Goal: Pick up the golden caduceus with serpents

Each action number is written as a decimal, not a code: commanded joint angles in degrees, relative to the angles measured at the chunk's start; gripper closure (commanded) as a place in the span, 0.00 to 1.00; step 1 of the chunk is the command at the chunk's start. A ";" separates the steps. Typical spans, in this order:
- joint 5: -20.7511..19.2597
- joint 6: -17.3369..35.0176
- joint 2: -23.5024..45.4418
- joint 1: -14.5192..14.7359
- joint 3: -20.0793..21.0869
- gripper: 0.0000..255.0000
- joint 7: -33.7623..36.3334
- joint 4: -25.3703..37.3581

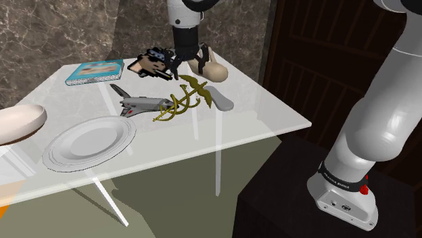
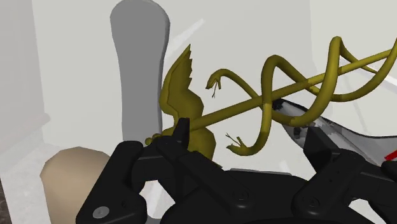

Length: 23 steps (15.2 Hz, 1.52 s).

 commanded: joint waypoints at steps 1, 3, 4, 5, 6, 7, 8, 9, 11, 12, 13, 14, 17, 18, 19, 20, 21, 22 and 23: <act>-1.99 0.15 4.75 0.73 0.90 0.00 2.53 4.44; -2.04 0.91 4.83 0.82 0.81 0.00 2.63 3.75; -2.06 1.68 4.82 0.81 0.79 0.00 2.69 2.98; -2.09 2.44 4.84 0.80 0.78 0.00 2.75 2.22; -2.12 3.20 4.86 0.79 0.77 0.00 2.82 1.48; -2.16 3.96 4.90 0.79 0.77 0.00 2.89 0.76; -2.20 4.71 4.96 0.78 0.76 0.00 2.96 0.05; -2.28 5.89 5.07 0.77 0.75 0.00 3.08 -1.03; -2.28 5.90 5.06 0.77 0.75 0.00 3.08 -1.03; -2.31 5.87 5.12 0.78 0.75 1.00 3.10 -0.96; -2.31 5.84 5.14 0.79 0.76 1.00 3.11 -0.91; -2.31 5.84 5.14 0.79 0.76 1.00 3.10 -0.91; -2.32 5.83 5.15 0.79 0.76 1.00 3.10 -0.89; -2.32 5.83 5.15 0.79 0.76 1.00 3.10 -0.88; -2.32 5.83 5.15 0.79 0.76 1.00 3.11 -0.89; -2.32 5.83 5.15 0.79 0.76 1.00 3.11 -0.89; -2.28 5.89 5.07 0.77 0.75 1.00 3.08 -1.03; -2.23 5.15 4.99 0.78 0.75 1.00 3.00 -0.35; -2.17 4.40 4.92 0.78 0.76 1.00 2.92 0.34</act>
